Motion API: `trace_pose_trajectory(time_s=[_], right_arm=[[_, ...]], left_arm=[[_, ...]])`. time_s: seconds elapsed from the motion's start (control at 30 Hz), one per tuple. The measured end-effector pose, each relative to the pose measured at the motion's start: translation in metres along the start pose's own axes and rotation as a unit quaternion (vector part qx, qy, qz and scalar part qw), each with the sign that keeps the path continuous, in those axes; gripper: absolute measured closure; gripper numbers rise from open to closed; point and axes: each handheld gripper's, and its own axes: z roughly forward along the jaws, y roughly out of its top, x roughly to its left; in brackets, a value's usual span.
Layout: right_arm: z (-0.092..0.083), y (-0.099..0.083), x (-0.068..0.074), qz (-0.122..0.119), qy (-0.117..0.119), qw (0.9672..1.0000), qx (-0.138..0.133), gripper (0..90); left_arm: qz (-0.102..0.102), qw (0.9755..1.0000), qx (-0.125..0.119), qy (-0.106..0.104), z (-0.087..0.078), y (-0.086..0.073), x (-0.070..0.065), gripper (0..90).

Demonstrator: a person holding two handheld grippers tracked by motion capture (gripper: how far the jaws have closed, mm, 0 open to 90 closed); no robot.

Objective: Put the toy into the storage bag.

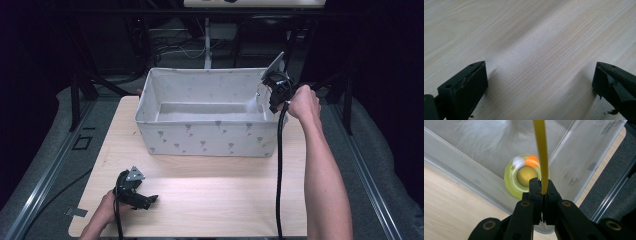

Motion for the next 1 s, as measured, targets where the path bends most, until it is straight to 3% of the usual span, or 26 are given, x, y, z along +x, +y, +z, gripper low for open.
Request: trace_pose_trajectory(time_s=[0.57,1.0], right_arm=[[0.034,-0.006,0.001,0.008,0.022,0.9993,0.029,87.5],[0.039,-0.009,-0.004,0.023,0.030,0.9984,0.041,87.4]], left_arm=[[0.000,1.0000,0.000,0.000,0.000,0.000,0.000,0.1],[0.000,1.0000,0.000,0.000,0.000,0.000,0.000,0.1]])
